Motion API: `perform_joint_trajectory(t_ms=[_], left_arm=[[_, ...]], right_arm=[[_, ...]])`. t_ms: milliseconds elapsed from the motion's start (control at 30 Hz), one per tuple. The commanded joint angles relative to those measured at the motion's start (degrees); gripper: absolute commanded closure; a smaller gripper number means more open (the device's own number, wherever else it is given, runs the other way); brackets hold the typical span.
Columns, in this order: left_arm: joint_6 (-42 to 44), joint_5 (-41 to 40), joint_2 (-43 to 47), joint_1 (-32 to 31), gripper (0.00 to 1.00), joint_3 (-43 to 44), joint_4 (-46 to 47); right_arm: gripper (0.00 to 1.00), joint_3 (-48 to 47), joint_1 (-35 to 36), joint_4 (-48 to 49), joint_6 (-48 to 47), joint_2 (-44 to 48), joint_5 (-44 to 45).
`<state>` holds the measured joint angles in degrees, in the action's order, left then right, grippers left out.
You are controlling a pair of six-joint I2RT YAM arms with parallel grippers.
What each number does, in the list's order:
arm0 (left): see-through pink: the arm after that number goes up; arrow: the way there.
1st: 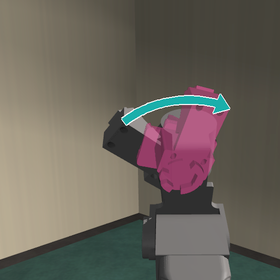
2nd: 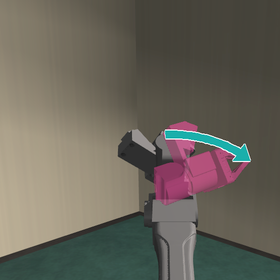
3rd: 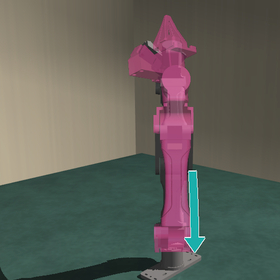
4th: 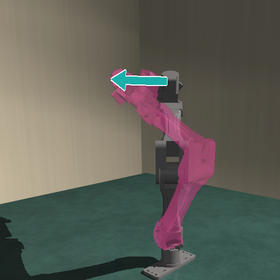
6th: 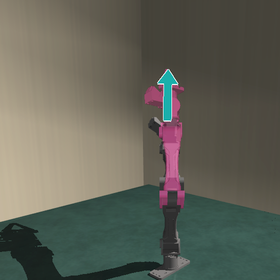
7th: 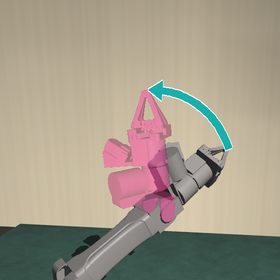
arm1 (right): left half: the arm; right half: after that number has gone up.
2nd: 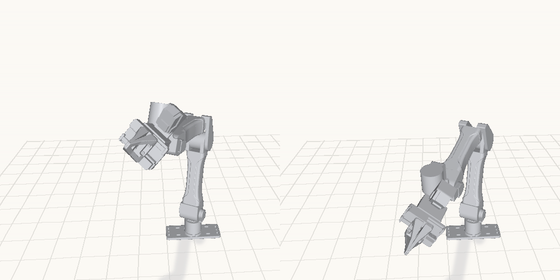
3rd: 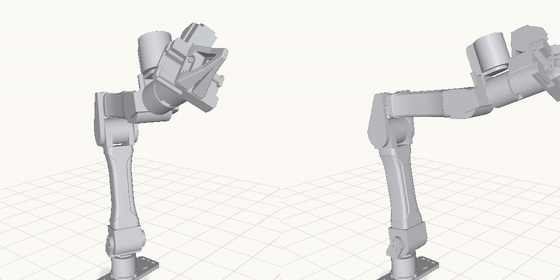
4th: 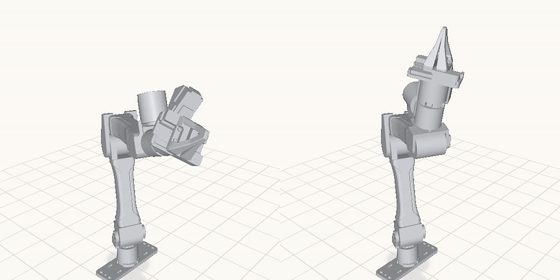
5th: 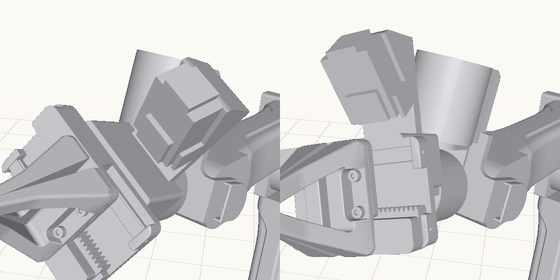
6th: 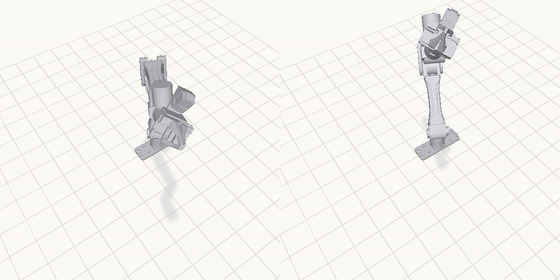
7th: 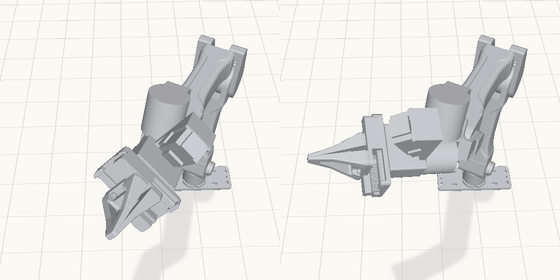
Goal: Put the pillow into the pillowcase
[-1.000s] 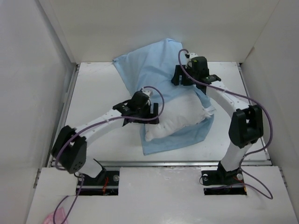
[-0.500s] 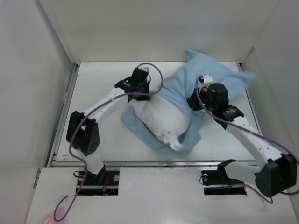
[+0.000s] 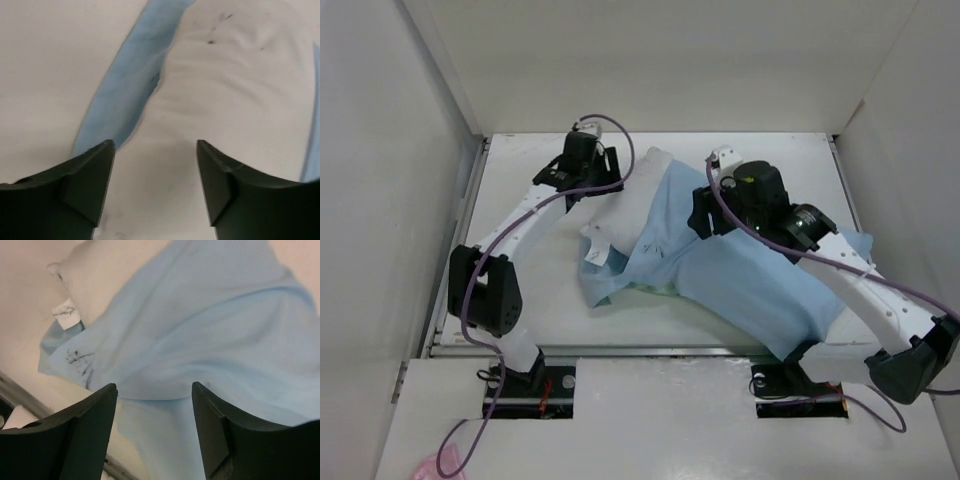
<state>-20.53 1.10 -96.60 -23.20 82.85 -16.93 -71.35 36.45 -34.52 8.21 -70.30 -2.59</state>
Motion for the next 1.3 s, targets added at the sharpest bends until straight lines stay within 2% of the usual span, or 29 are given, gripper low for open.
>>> perform_joint_trajectory(t_ms=[0,67,100,200,333,367,433,500,533,600,633,667,733,767,867,900,1033,1167,1200,1267], left_arm=[[-1.88,1.88,7.46,3.85,0.35,-4.18,3.66],[-2.58,2.93,9.49,5.79,0.09,-7.33,5.32],[-2.58,4.16,11.06,7.54,0.07,-8.57,6.2],[-2.58,11.1,11.61,9.05,0.07,-12.44,11.38],[-1.17,19.18,5.13,9.75,0.09,-11.93,14.82],[-0.57,21.64,3.97,9.75,0.13,-11.92,16.3],[-0.56,26.83,1.25,9.75,0.14,-11.92,17.98],[0.14,28.69,0.01,8.44,0.19,-11.92,18.51],[0.67,29.21,-0.52,8.44,0.2,-11.92,18.51],[1.19,30.27,-1.23,6.95,0.29,-11.92,19.03],[1.2,31.75,-1.23,6.94,0.42,-12.62,19.91],[1.81,32.81,-1.23,6.33,0.5,-13.15,20.44],[1.81,34.05,-1.75,4.93,0.66,-13.15,20.97],[2.68,34.66,-1.75,4.22,0.79,-13.15,20.97],[3.92,36.06,-2.28,1.23,0.97,-12.1,20.36],[3.92,36.86,-2.28,0.62,1.0,-12.1,20.36],[3.92,39.85,-0.26,-2.8,1.0,-14.29,21.15],[1.91,42.57,2.37,-5.27,0.99,-17.45,24.04],[1.9,43.8,2.99,-5.28,0.85,-19.02,24.74],[0.41,43.81,5.7,-5.28,0.69,-21.14,25.27]], right_arm=[[0.32,-8.69,0.2,-3.88,-1.97,-1.5,4.88],[0.27,-11.16,0.9,-3.89,-1.97,-4.3,4.88],[0.27,-12.66,1.78,-4.49,-0.84,-5.71,5.66],[0.26,-18.28,3.1,-5.55,1.71,-13.35,8.55],[0.26,-26.36,3.1,-7.74,5.76,-24.16,15.4],[0.26,-29.78,3.1,-8.36,5.77,-26.27,16.03],[0.26,-32.7,3.1,-9.94,7.34,-31.98,17.53],[0.33,-35.08,3.1,-10.83,8.14,-35.93,18.58],[0.5,-35.69,3.1,-10.83,8.66,-36.65,18.59],[0.77,-35.7,3.8,-10.22,9.2,-37.27,18.59],[0.86,-36.31,3.81,-9.34,9.2,-37.28,18.59],[0.97,-36.31,4.5,-9.33,9.2,-36.41,18.59],[1.0,-37.81,6.26,-6.63,7.53,-34.74,18.59],[1.0,-38.77,6.27,-5.74,6.39,-34.2,18.06],[1.0,-42.11,6.8,-2.5,5.07,-33.68,11.92],[1.0,-42.81,6.8,-1.7,4.37,-33.67,10.17],[1.0,-48.95,6.8,-0.28,3.75,-37.79,1.12],[1.0,-54.41,6.8,-0.28,3.22,-40.97,0.91],[1.0,-54.42,6.8,-0.89,3.22,-41.49,1.53],[1.0,-51.62,5.4,-0.9,3.22,-40.44,2.06]])
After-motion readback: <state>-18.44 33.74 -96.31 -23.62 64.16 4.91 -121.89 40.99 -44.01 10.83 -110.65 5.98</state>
